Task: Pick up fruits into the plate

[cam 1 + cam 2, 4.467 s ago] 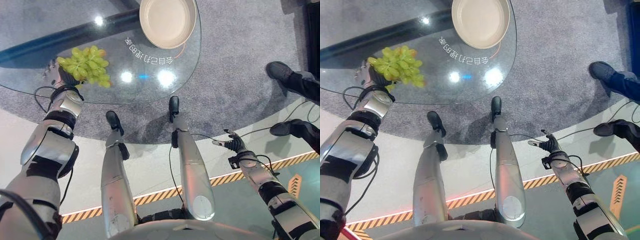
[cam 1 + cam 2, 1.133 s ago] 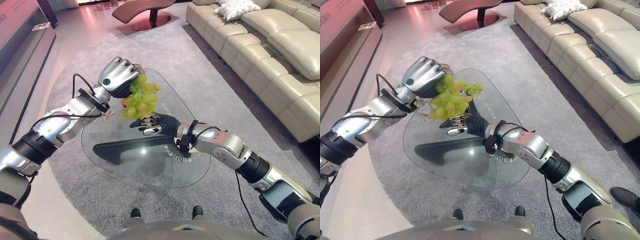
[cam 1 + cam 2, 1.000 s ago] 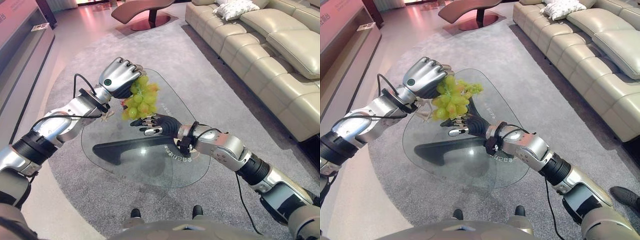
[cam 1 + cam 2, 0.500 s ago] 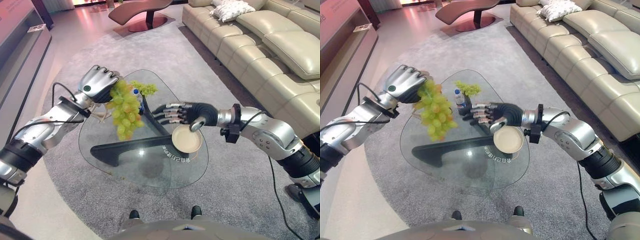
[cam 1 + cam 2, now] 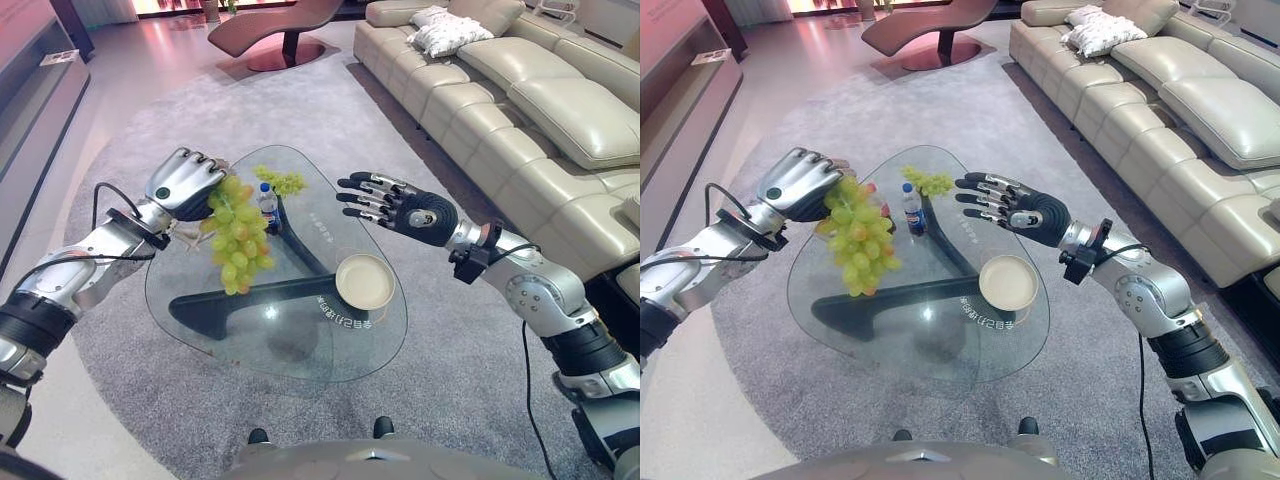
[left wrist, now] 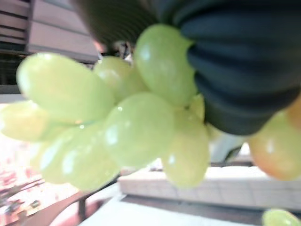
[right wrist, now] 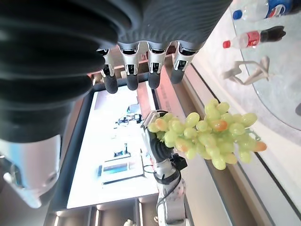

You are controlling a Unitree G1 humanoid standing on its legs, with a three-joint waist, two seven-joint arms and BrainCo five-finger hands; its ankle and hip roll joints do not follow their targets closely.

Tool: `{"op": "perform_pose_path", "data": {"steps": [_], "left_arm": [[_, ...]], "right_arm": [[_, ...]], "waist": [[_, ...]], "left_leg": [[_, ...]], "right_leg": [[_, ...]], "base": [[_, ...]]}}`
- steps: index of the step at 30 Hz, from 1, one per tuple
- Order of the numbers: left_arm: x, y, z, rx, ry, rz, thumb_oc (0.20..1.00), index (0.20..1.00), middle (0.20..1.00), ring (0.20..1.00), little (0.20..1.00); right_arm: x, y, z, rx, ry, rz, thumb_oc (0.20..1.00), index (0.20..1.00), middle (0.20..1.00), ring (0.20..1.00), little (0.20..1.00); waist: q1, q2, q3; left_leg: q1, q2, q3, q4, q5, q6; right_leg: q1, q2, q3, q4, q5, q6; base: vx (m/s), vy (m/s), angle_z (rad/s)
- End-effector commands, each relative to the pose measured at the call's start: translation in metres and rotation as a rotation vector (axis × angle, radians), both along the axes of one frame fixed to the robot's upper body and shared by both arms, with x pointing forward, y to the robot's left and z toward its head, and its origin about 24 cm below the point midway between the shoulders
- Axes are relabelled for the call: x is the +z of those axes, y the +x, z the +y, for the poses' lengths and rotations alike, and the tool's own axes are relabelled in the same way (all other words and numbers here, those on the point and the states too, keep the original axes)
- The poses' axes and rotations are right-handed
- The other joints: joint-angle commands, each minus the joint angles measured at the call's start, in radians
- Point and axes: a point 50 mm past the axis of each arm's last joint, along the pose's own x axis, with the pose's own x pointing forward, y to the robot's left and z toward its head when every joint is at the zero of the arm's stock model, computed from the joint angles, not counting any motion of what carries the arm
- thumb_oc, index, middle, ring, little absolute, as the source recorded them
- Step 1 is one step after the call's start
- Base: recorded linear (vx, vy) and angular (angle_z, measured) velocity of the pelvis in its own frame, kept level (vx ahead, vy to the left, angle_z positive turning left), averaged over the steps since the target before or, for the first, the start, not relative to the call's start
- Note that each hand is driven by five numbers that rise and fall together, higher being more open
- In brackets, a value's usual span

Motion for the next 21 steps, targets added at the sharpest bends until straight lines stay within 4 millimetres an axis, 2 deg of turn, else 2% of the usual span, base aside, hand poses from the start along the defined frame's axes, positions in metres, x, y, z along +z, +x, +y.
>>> {"op": "perform_pose_path", "data": {"steps": [1, 9, 14, 16, 21], "left_arm": [[0.065, 0.009, -0.015, -0.064, -0.058, -0.232, 0.200, 0.200, 0.200, 0.200, 0.200], [0.077, 0.008, -0.056, -0.202, -0.088, -0.257, 0.200, 0.200, 0.200, 0.200, 0.200], [0.085, 0.007, -0.068, -0.233, -0.093, -0.273, 0.200, 0.200, 0.200, 0.200, 0.200], [0.088, 0.006, -0.077, -0.257, -0.091, -0.279, 0.200, 0.200, 0.200, 0.200, 0.200], [0.090, 0.006, -0.087, -0.275, -0.097, -0.274, 0.200, 0.200, 0.200, 0.200, 0.200]], "right_arm": [[0.016, 0.005, 0.021, 0.036, 0.041, -0.044, 1.000, 1.000, 1.000, 1.000, 1.000], [0.009, 0.011, 0.061, 0.042, 0.092, 0.072, 1.000, 1.000, 1.000, 1.000, 1.000], [0.008, 0.007, 0.078, 0.096, 0.109, 0.111, 1.000, 1.000, 1.000, 1.000, 1.000], [0.010, 0.002, 0.091, 0.140, 0.117, 0.122, 1.000, 1.000, 1.000, 1.000, 1.000], [0.010, -0.003, 0.104, 0.186, 0.118, 0.130, 1.000, 1.000, 1.000, 1.000, 1.000]], "waist": [[0.003, 0.011, -0.014], [0.020, 0.016, -0.021], [0.025, 0.019, -0.024], [0.029, 0.018, -0.028], [0.032, 0.017, -0.024]], "left_leg": [[-0.027, -0.035, -0.027, 0.052, -0.136, 0.033], [-0.030, -0.037, -0.047, 0.061, -0.140, 0.030], [-0.036, -0.039, -0.052, 0.060, -0.131, 0.031], [-0.034, -0.038, -0.055, 0.059, -0.139, 0.029], [-0.038, -0.041, -0.057, 0.066, -0.142, 0.031]], "right_leg": [[0.041, 0.008, -0.063, 0.070, -0.134, 0.012], [0.048, 0.007, -0.066, 0.071, -0.136, 0.007], [0.045, 0.006, -0.067, 0.071, -0.131, 0.005], [0.048, 0.005, -0.068, 0.071, -0.139, 0.007], [0.045, 0.004, -0.066, 0.074, -0.141, 0.006]], "base": [[0.00, 0.000, 0.00], [0.00, -0.009, 0.05], [0.01, 0.005, 0.02], [0.02, -0.002, 0.01], [-0.02, -0.001, 0.00]]}}
